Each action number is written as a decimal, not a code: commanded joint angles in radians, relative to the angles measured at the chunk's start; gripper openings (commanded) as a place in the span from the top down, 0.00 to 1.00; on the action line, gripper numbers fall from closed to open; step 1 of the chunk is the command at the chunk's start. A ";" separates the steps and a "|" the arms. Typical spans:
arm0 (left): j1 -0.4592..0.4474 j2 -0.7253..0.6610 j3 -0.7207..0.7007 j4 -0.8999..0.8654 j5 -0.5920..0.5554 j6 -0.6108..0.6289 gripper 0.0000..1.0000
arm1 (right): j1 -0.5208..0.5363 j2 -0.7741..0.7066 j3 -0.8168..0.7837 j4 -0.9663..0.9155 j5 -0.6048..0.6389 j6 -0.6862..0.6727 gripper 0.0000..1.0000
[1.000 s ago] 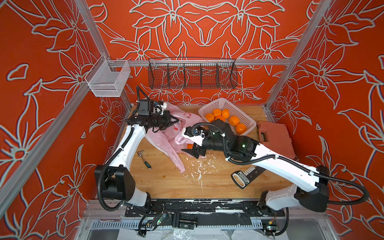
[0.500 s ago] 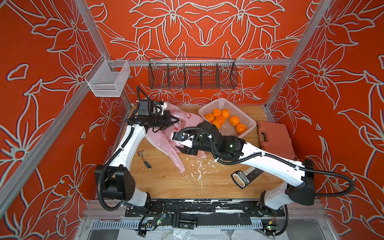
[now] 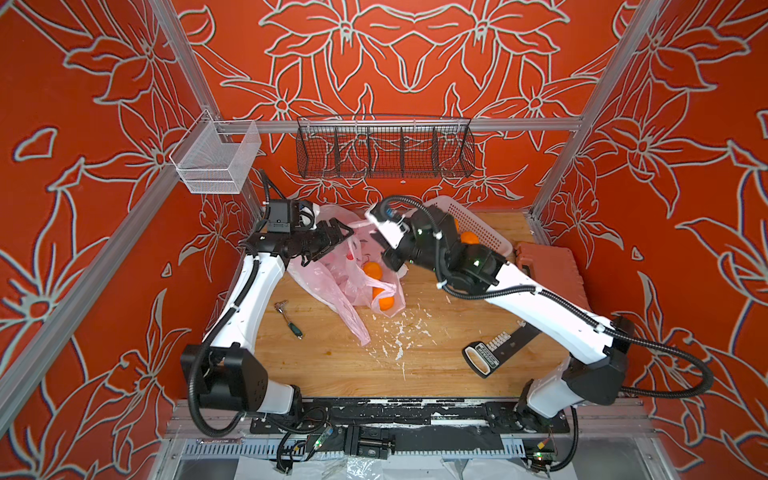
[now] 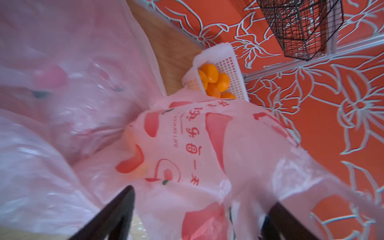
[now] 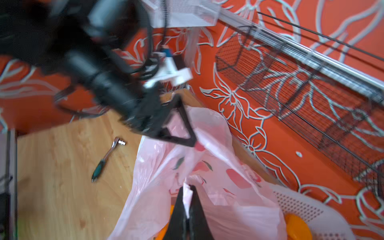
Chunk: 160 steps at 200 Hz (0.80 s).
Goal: Place the oranges into plastic bags & tie knots
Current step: Adjust the plastic bag at the center of the board.
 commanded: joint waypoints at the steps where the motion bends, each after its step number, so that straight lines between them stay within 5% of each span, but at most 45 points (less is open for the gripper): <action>1: 0.003 -0.161 -0.052 0.005 -0.148 0.111 0.03 | -0.091 0.049 0.098 -0.105 -0.128 0.258 1.00; 24: -0.073 -0.297 -0.141 0.085 -0.206 0.229 0.03 | -0.157 0.114 0.204 -0.174 -0.239 0.371 1.00; 49: -0.319 -0.420 -0.207 0.144 -0.390 0.431 0.03 | -0.199 0.174 0.289 -0.218 -0.278 0.417 1.00; 82: -0.473 -0.542 -0.303 0.238 -0.288 0.551 0.03 | -0.239 0.220 0.358 -0.253 -0.308 0.448 1.00; 160: -0.920 -0.373 -0.260 0.190 -0.575 0.752 0.03 | -0.306 0.254 0.412 -0.317 -0.365 0.547 1.00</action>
